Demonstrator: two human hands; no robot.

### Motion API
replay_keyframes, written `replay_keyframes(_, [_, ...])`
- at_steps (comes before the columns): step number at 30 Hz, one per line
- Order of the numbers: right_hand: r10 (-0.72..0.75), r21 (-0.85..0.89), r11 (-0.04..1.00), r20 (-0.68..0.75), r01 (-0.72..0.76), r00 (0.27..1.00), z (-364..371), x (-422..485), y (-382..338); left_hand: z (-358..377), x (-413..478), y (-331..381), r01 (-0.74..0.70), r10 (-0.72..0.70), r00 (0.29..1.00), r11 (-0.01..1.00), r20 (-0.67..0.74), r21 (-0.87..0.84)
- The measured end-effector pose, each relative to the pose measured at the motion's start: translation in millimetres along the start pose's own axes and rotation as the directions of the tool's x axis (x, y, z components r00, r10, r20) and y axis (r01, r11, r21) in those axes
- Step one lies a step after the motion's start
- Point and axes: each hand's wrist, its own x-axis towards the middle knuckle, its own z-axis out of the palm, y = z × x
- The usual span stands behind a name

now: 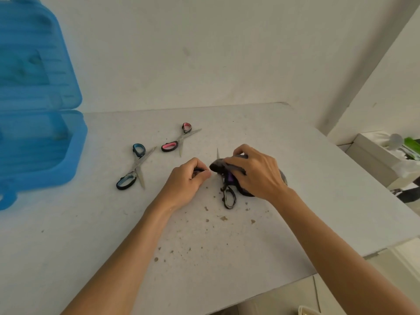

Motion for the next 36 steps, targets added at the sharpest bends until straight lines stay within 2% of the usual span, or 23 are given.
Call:
replay_keyframes(4, [-0.093, 0.003, 0.996, 0.047, 0.092, 0.995, 1.2, 0.8, -6.2, 2.0, 1.5, -3.5, -0.004, 0.004, 1.000, 1.000, -0.004, -0.001])
replay_keyframes(8, [0.045, -0.020, 0.999, 0.039, -0.044, 0.998, 5.8, 14.1, 8.1, 2.2, -0.2, -2.2, -0.012, 0.012, 1.000, 1.000, -0.001, 0.024])
replay_keyframes(11, [0.059, -0.019, 0.998, 0.023, -0.058, 0.998, 6.5, 7.5, 7.0, 2.6, -0.5, -2.4, -0.015, 0.015, 1.000, 1.000, -0.009, 0.012])
replay_keyframes(14, [0.093, 0.075, 0.993, -0.058, -0.089, 0.994, -0.9, -3.3, 3.5, 2.9, -0.1, -2.1, -0.015, 0.014, 1.000, 1.000, -0.017, -0.012])
replay_keyframes(16, [0.083, 0.088, 0.993, -0.045, -0.079, 0.996, -0.1, -4.2, -0.8, 2.4, -1.0, -1.5, -0.018, 0.018, 1.000, 1.000, -0.016, -0.006])
replay_keyframes(18, [0.146, 0.090, 0.986, -0.045, -0.142, 0.988, 5.4, 0.7, -5.9, 1.7, -2.0, -0.7, -0.025, 0.025, 1.000, 1.000, -0.004, 0.006])
replay_keyframes(22, [0.403, 0.112, 0.913, -0.093, -0.393, 0.910, 7.6, 26.5, -0.2, 1.2, -3.3, 0.2, -0.035, 0.035, 0.999, 0.999, 0.013, 0.002])
replay_keyframes(25, [0.589, 0.213, 0.806, -0.209, -0.552, 0.781, -6.5, 38.0, 16.2, -0.6, -2.1, -1.7, -0.020, 0.021, 1.000, 0.998, 0.018, -0.060])
replay_keyframes(27, [0.669, 0.335, 0.739, -0.273, -0.584, 0.691, -17.2, 32.9, 25.9, -1.1, -0.8, -3.9, -0.016, 0.019, 0.999, 0.995, 0.031, -0.096])
replay_keyframes(28, [0.676, 0.373, 0.732, -0.290, -0.570, 0.678, -21.5, 28.3, 28.7, -1.4, -0.3, -4.5, -0.015, 0.019, 0.999, 0.994, 0.035, -0.105])
replay_keyframes(29, [0.653, 0.385, 0.749, -0.298, -0.539, 0.696, -24.8, 23.5, 29.8, -1.2, 0.2, -4.5, -0.016, 0.020, 0.999, 0.994, 0.036, -0.105])
replay_keyframes(31, [0.530, 0.369, 0.829, -0.274, -0.421, 0.803, -27.5, 15.9, 26.7, -0.7, 1.1, -4.1, -0.023, 0.025, 0.999, 0.996, 0.027, -0.092])
replay_keyframes(34, [0.248, 0.331, 0.923, -0.128, -0.194, 0.960, -20.1, 11.6, 10.8, -0.3, 1.5, -4.8, -0.029, 0.030, 0.999, 0.997, 0.021, -0.074])
replay_keyframes(36, [0.099, 0.240, 0.966, -0.007, -0.095, 0.995, -7.5, 14.3, -0.8, 0.0, 1.0, -6.3, -0.032, 0.035, 0.998, 0.998, 0.047, -0.060])
